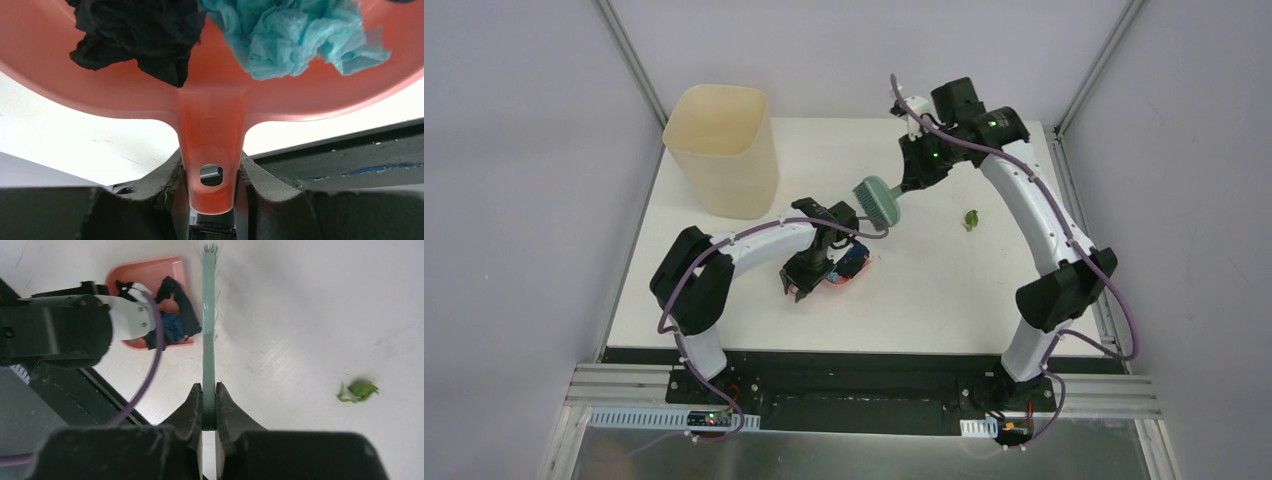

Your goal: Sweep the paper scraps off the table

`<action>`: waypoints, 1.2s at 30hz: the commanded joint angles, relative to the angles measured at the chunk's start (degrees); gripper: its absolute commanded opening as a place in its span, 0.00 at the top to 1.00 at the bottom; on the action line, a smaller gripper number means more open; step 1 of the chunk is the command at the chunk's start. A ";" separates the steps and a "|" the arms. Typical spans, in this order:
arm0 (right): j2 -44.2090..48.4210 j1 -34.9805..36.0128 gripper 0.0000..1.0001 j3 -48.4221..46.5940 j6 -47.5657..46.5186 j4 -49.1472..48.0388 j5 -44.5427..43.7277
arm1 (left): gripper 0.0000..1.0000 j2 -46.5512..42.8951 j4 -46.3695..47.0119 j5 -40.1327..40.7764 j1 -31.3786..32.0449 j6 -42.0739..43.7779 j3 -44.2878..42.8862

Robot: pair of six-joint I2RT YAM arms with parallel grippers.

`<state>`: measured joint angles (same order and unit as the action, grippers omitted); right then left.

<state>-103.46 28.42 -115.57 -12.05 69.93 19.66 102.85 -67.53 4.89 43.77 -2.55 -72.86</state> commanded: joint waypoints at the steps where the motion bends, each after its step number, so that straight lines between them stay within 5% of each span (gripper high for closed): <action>1: 7.11 -2.34 1.00 1.53 0.48 -4.29 -4.23 | 1.00 -6.81 0.65 0.59 -0.75 -0.33 0.30; 16: 16.91 -8.80 1.00 18.22 1.86 -10.34 -4.21 | 1.00 -16.59 0.47 3.60 -2.48 0.35 -2.67; 23: 26.95 -9.36 1.00 34.88 -0.25 -15.71 0.64 | 1.00 -18.40 -2.28 7.34 -5.04 0.59 -9.42; 36: 38.73 -11.82 1.00 49.67 -2.42 -19.52 11.31 | 1.00 -17.02 -3.27 9.90 -11.33 -1.69 -25.43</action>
<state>-68.18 17.80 -68.45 -12.58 55.46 24.16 86.35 -70.76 12.25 33.01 -2.55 -92.07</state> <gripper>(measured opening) 0.060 0.303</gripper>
